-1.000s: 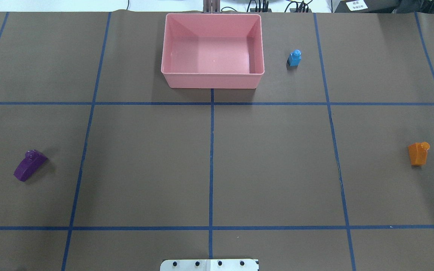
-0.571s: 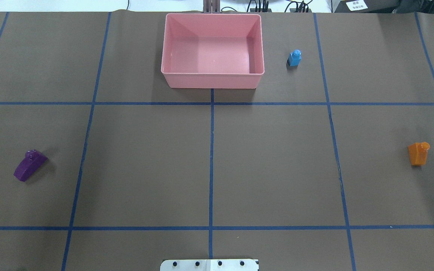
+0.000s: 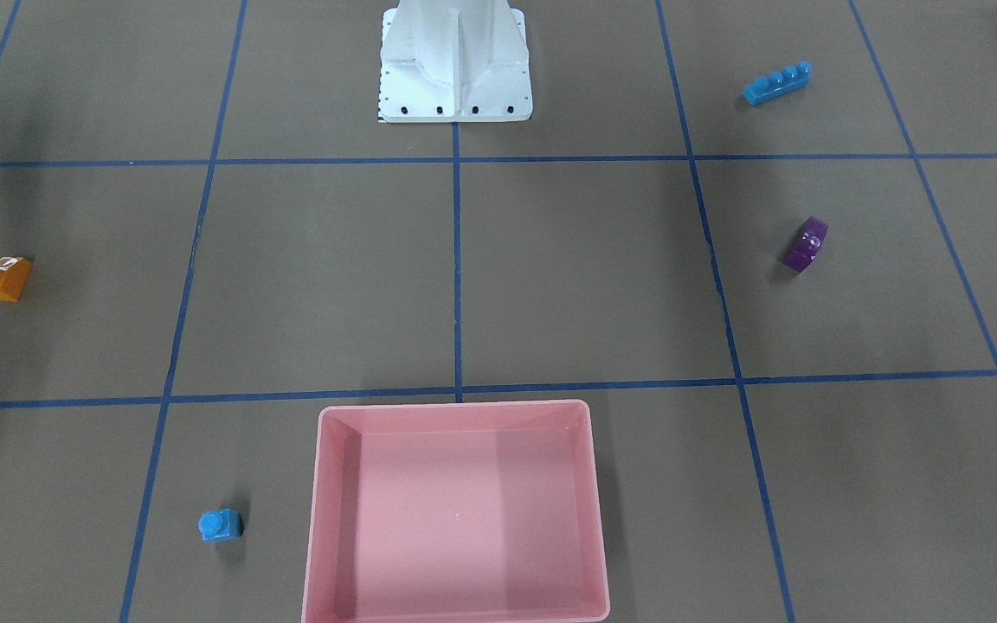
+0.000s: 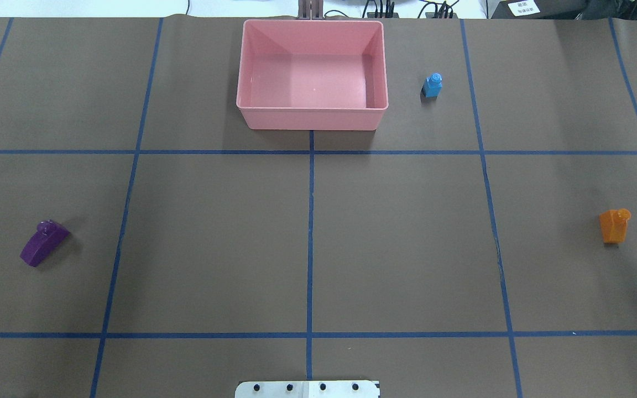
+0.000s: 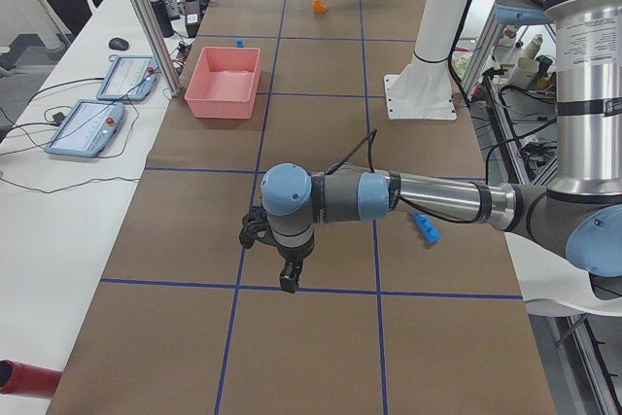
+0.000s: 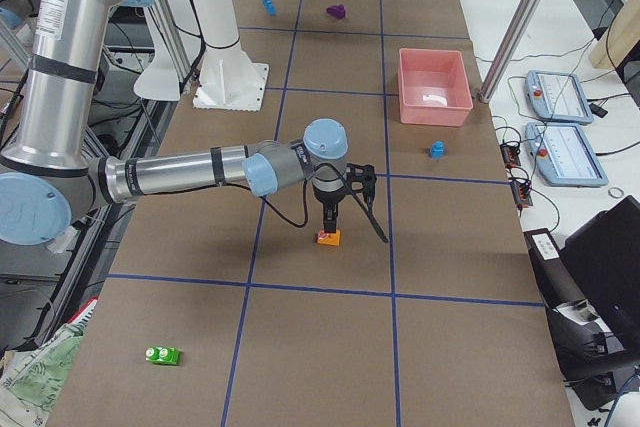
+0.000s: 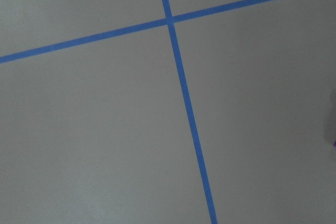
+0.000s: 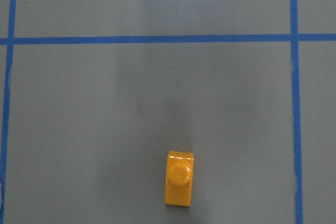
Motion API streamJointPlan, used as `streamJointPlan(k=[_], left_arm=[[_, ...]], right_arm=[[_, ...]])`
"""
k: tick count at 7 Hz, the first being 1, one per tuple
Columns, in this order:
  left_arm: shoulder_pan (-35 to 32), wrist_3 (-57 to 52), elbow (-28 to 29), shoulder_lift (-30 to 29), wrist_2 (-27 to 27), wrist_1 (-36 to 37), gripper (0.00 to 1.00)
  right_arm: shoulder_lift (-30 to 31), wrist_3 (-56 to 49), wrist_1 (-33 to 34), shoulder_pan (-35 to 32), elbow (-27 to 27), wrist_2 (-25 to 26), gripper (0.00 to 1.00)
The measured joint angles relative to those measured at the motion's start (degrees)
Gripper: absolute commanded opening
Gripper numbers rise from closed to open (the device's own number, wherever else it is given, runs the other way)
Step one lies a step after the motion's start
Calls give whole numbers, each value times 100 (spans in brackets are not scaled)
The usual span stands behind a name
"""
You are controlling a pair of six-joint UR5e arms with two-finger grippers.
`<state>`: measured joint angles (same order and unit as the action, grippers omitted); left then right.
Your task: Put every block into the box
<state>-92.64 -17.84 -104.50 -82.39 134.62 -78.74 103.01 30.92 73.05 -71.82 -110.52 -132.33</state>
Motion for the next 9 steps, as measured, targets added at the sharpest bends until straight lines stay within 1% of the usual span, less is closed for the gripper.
streamJointPlan(k=[2,3,4,5,6,7,8,9], left_arm=[[0,0,0,12,3,-7,100],[0,0,0,16,3,-9,100],[0,2,-2,19,3,-10,100],[0,6,-6,20,3,-10,100],[0,8,-7,21,3,-10,100],[0,8,-8,21,3,-10,100],[0,9,-9,21,3,-10,100],[0,9,-12,21,5,-10,100]], right_arm=[[-305,1090,-935,705,640,447,99],[-445,1548,-1132,1048,809,773,97],[-499,1780,-1233,1335,936,1082,96],[-483,1852,-1386,1494,1086,1236,96],[-400,1857,-1713,1558,1262,1288,96],[-274,1852,-2090,1582,1411,1289,80],[-157,1853,-2351,1588,1493,1274,32],[-86,1871,-2464,1590,1548,1258,0]])
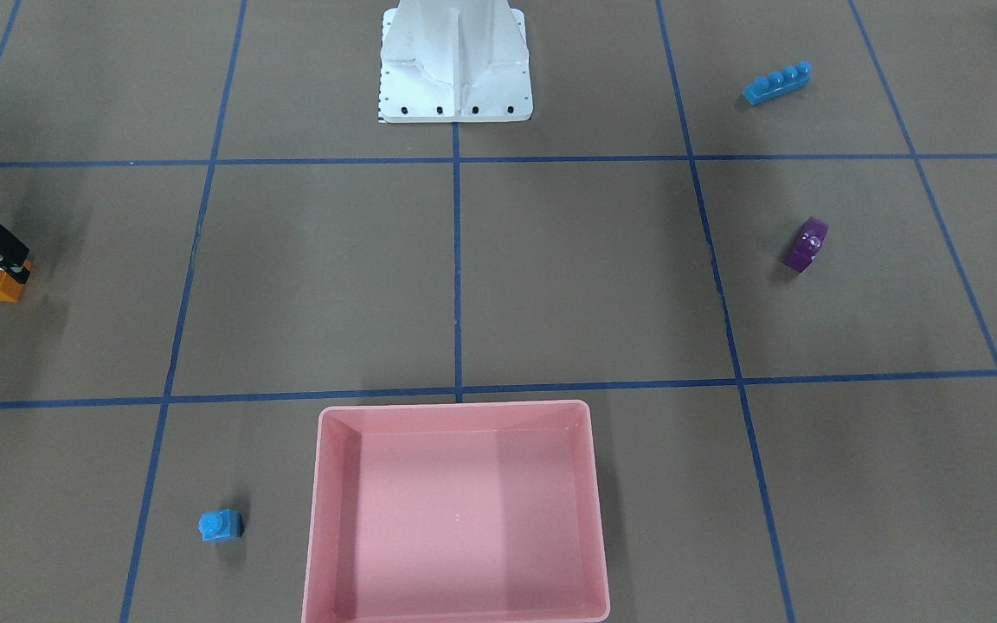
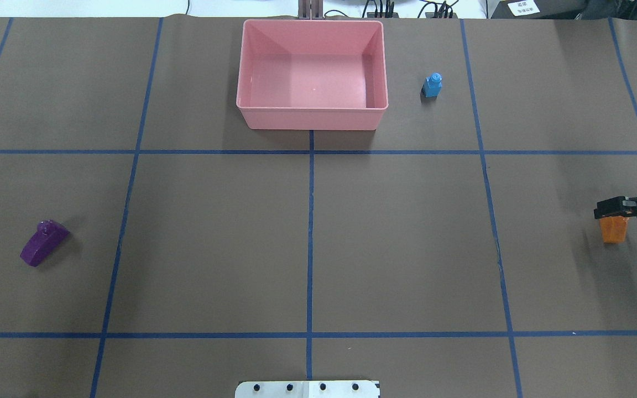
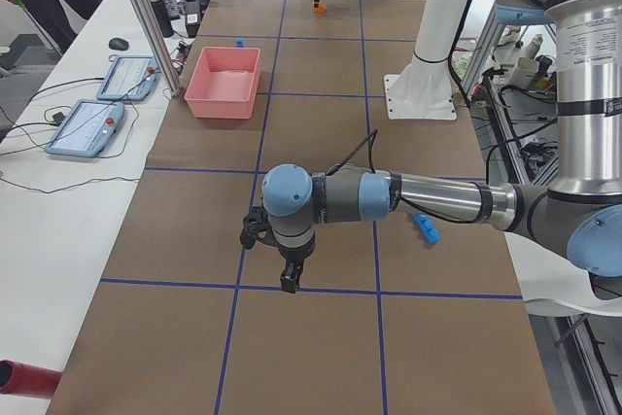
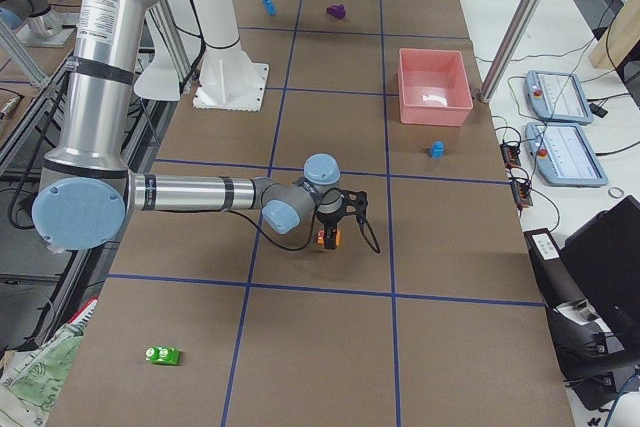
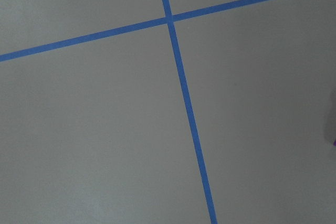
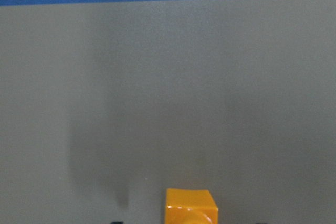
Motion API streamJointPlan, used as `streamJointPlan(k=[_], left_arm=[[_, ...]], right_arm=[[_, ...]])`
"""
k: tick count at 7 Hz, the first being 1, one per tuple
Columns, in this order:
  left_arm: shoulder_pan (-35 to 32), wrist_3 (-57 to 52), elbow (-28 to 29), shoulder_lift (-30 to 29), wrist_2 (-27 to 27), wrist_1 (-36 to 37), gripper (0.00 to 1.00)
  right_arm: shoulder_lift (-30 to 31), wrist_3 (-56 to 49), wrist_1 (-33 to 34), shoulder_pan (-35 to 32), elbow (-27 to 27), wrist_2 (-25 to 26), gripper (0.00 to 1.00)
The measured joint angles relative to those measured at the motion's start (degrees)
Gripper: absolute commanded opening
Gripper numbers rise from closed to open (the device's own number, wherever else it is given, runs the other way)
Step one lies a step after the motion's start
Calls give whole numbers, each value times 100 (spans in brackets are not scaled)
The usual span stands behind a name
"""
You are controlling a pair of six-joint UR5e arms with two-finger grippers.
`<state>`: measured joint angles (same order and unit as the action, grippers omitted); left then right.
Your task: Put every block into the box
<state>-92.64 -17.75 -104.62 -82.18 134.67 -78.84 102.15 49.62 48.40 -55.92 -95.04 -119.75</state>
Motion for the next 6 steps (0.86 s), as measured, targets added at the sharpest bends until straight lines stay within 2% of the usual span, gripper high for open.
streamJointPlan(k=[3,6], left_arm=[[0,-5,2,4,-1,0,100],[0,-1,3,0,-2,0,100]], right_arm=[[4,50,-57,2,40,-57,0],[-357,85,43,-218,-404,-504,0]])
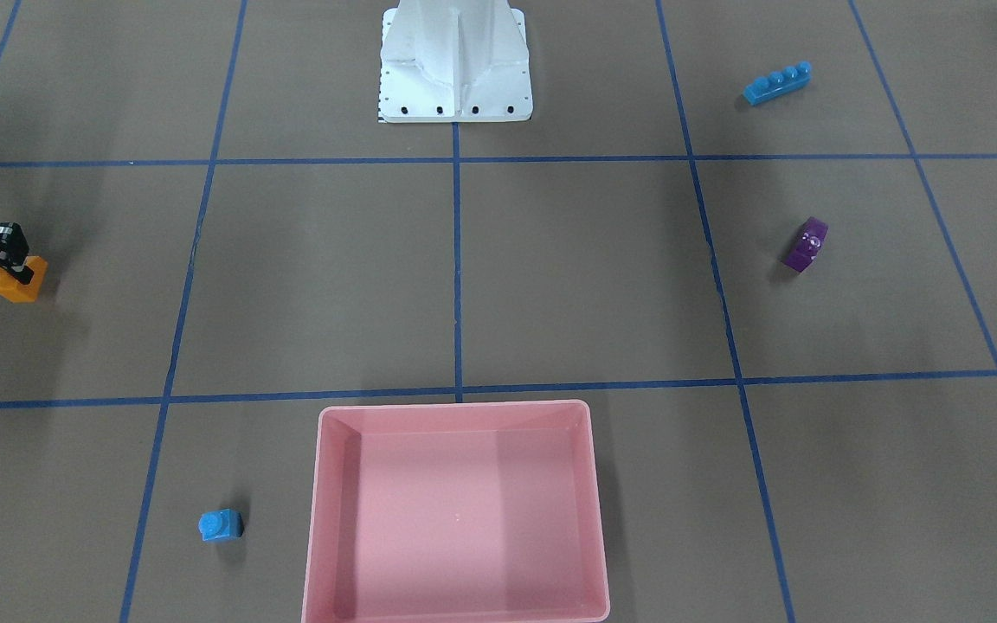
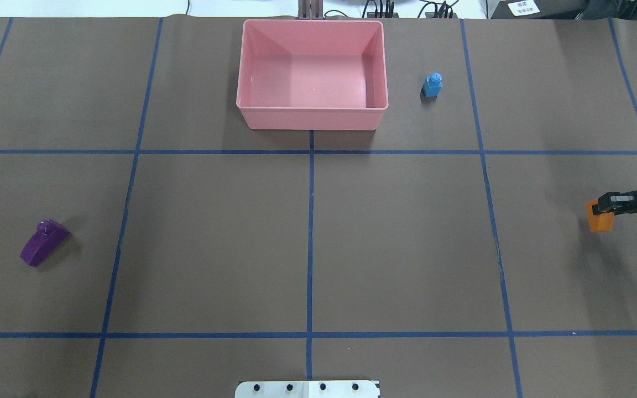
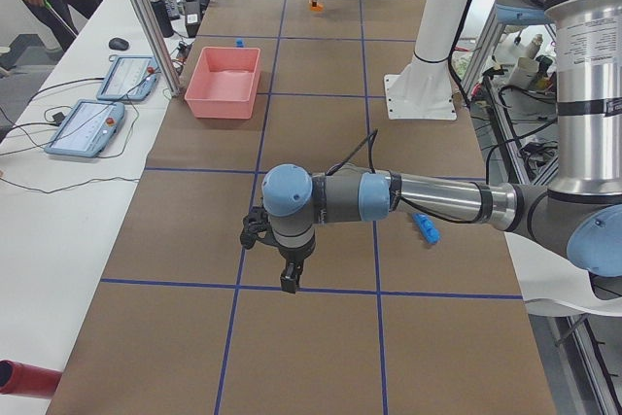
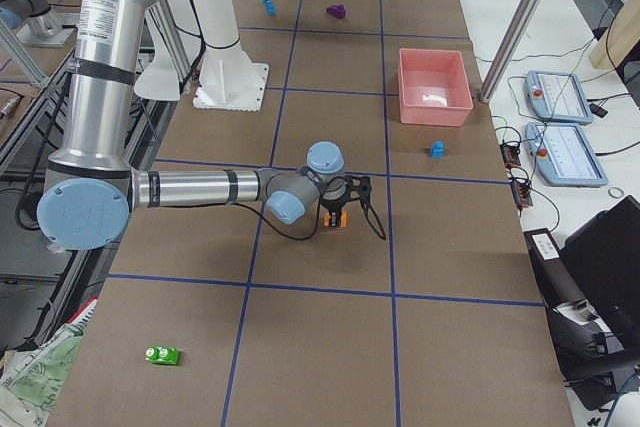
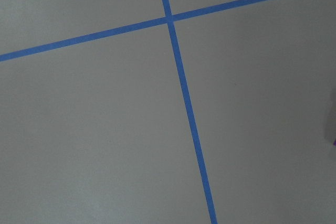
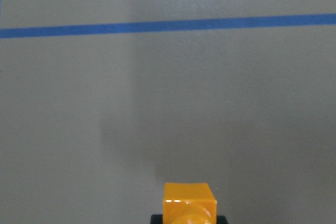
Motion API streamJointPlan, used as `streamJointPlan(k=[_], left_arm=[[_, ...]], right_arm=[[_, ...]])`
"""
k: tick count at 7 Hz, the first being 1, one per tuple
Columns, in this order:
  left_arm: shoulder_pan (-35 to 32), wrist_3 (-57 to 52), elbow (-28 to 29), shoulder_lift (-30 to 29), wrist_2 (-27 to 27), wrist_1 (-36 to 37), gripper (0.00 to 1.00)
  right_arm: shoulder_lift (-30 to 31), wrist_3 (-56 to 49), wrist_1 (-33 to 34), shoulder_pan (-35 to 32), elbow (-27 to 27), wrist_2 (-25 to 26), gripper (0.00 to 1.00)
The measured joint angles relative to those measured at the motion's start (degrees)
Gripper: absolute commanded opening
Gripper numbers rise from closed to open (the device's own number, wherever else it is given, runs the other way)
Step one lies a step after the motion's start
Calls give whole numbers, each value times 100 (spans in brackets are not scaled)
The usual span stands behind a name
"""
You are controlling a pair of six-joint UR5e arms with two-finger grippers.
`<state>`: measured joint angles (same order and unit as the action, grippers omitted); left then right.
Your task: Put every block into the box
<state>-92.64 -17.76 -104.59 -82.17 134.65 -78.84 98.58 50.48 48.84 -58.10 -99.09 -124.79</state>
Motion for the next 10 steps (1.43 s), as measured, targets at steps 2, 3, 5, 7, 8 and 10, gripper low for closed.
streamJointPlan(k=[2,3,5,7,8,10], left_arm=[[0,1,-6,-1,8,0,100],[0,1,-10,-1,16,-2,100],[1,9,-12,-6,31,-8,100],[8,25,-9,-11,40,-10,100],[8,32,-9,-18,43,-15,100],[9,32,-9,-34,46,-18,100]], right_arm=[[-1179,376,695,-193,-76,-243,0],[-1948,589,1429,-216,-34,-255,0],[-3574,1069,2555,-208,558,-245,0],[-5218,1596,2771,-37,2014,-106,0],[-5944,1828,2768,183,2763,225,0],[-6992,2094,2573,660,4026,899,3]])
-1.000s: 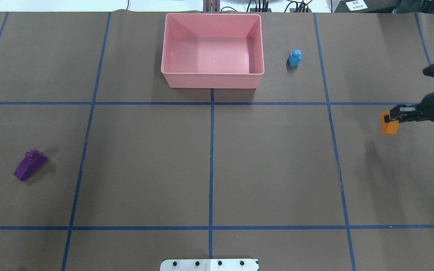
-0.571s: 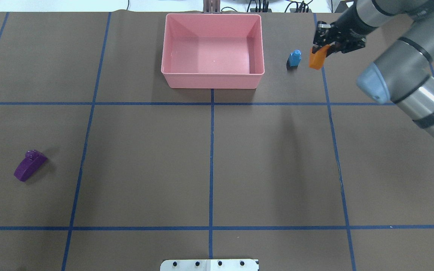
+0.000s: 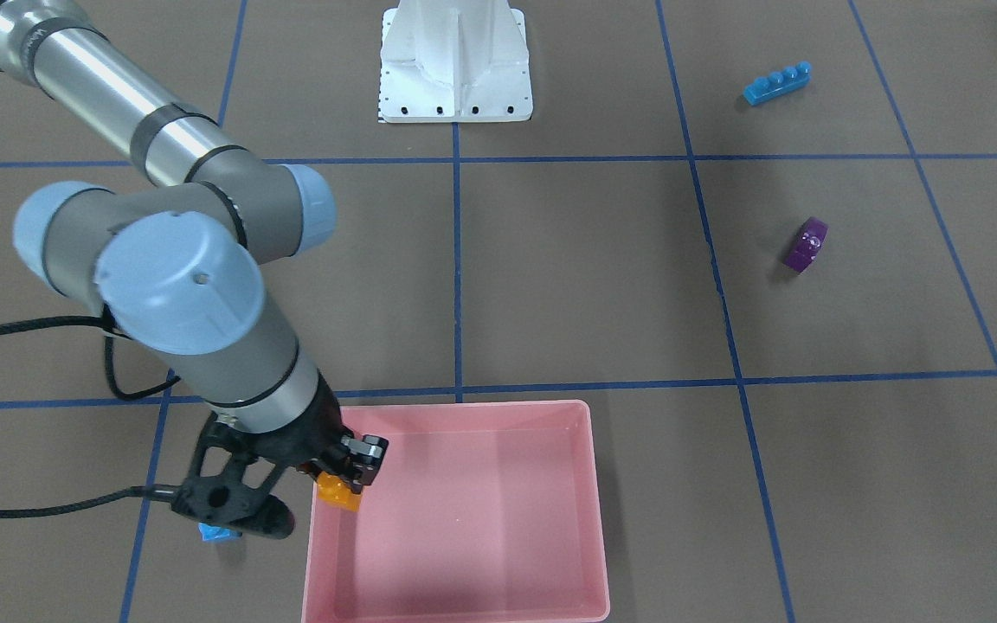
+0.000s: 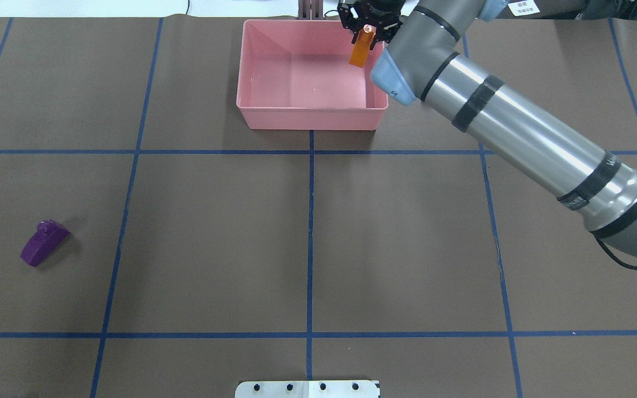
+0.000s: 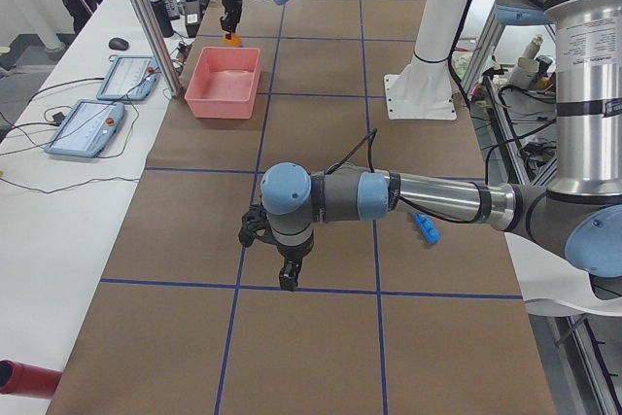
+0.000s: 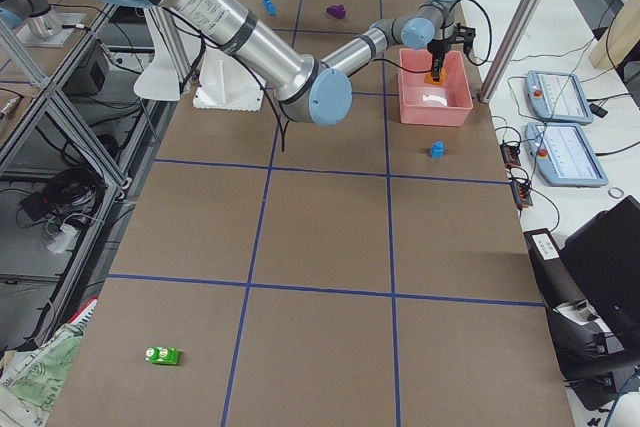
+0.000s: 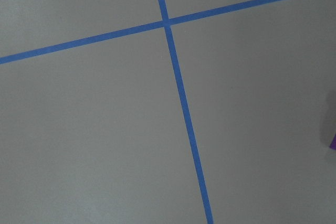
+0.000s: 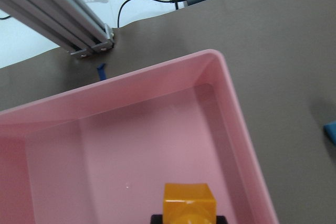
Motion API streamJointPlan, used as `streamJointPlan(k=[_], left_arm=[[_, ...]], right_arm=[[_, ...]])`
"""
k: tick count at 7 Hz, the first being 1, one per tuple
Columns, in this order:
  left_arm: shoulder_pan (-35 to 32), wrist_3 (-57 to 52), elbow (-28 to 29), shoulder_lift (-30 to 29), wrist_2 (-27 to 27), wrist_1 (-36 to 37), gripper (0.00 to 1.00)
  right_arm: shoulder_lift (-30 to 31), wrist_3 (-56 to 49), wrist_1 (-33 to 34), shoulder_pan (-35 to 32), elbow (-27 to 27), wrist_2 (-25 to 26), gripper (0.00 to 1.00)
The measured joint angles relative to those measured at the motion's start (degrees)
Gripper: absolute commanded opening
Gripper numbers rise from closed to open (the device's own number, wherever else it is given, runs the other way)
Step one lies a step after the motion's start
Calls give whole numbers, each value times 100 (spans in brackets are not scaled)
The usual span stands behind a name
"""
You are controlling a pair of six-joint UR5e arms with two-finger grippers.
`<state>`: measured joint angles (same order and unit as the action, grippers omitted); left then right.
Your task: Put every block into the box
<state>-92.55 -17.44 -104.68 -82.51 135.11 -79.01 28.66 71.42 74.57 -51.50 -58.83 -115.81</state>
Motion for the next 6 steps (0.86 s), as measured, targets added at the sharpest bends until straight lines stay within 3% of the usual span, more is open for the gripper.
streamJointPlan(k=[1,4,6], left_arm=[[0,-12,-4,-13,2,-5,100],[31,67,-26,-147,8,-755,100],[93,799,-53,-176,296,-1304,100]], right_arm=[[-303,120,-349,225,543,311,98],[-477,268,-800,484,1067,663,100],[-458,-6,-608,299,997,358,100]])
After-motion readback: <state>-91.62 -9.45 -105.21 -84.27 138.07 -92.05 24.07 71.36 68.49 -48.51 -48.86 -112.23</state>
